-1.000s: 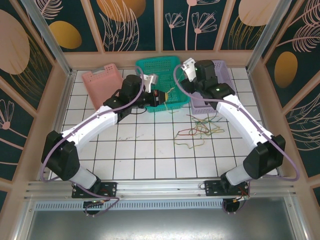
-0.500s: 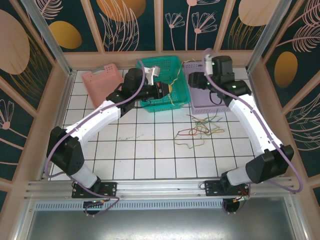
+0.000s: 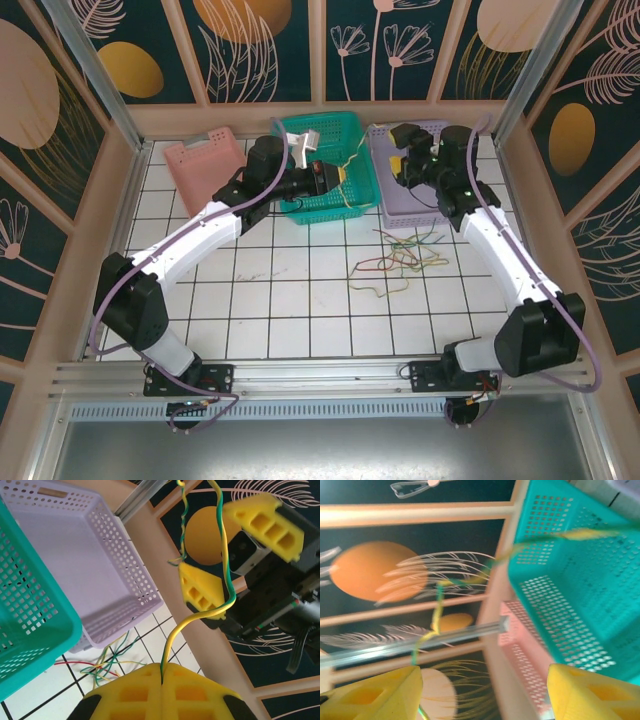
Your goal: Untangle the cables
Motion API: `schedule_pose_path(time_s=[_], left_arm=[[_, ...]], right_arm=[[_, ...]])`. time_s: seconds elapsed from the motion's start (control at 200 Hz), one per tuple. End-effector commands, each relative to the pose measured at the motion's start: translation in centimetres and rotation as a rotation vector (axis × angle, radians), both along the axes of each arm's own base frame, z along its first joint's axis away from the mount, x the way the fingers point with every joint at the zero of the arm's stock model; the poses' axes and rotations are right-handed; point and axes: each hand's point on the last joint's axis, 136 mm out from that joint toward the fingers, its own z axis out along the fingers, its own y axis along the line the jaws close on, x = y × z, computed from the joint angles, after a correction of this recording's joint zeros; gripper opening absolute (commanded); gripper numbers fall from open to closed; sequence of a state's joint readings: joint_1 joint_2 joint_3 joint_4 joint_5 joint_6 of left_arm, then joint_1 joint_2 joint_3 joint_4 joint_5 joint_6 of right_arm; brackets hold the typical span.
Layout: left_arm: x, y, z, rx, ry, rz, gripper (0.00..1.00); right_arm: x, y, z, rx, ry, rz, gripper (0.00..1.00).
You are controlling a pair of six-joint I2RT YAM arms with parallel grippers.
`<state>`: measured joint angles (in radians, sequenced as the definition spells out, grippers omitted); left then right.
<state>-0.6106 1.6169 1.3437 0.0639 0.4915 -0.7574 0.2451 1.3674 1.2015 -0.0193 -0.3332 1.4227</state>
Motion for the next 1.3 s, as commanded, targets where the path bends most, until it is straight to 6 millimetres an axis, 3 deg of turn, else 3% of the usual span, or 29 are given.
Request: schedule_pose_path(time_s=[0.0,0.1,0.275,0.591,0.686,0.801,0.876,0.891,0.961,1.026,1.146,1.296], left_arm=[[0.0,-0.1,0.5,-0.033,-0.015,-0.012,0.00],[-0.2,-0.1,0.3,-0.046,-0.006,-0.013,0.00],[-0.4,0.0,0.5,-0.069,-0.006,-0.015,0.00],[-1.0,0.3,0.2,-0.071,-0.003,-0.022,0.00],[-1.1,0.3,0.1,-0.077,0.003,-0.022,0.00],[-1.2,0.2,-0.1,-0.084,0.005,-0.024,0.00],[-1.2,0.1,0.0,-0.093,0.008,-0.025,0.00],[-1.1,0.1,0.0,-0.096,0.011,-0.023,0.04],[-0.9,0.1,0.4,-0.111,0.017,-0.012,0.39],[-0.8,0.2,0.7,-0.115,0.017,0.001,0.58],[-0.6,0.8,1.4,-0.103,0.005,0.041,0.67],[-0.6,1.4,1.8,-0.088,-0.005,0.071,0.68]], right_arm=[[1.5,-0.3,3.3,0.241,-0.058,-0.078,0.68],[2.3,-0.5,4.7,0.269,-0.104,-0.100,0.68],[4.0,0.1,2.2,0.291,-0.019,-0.084,0.56],[6.4,-0.4,-0.1,0.281,0.051,-0.115,0.39],[7.0,-0.6,0.0,0.275,0.039,-0.128,0.29],[7.5,-0.6,0.1,0.241,0.039,-0.123,0.01],[7.6,-1.3,0.1,0.183,0.043,-0.141,0.00],[7.6,-1.4,0.2,0.168,0.037,-0.145,0.00],[8.0,-3.1,0.9,0.059,0.007,-0.170,0.00],[8.8,-5.1,1.7,-0.067,-0.032,-0.189,0.00],[10.5,-9.7,2.9,-0.282,-0.100,-0.204,0.00],[14.0,-13.7,1.7,-0.512,-0.166,-0.164,0.00]])
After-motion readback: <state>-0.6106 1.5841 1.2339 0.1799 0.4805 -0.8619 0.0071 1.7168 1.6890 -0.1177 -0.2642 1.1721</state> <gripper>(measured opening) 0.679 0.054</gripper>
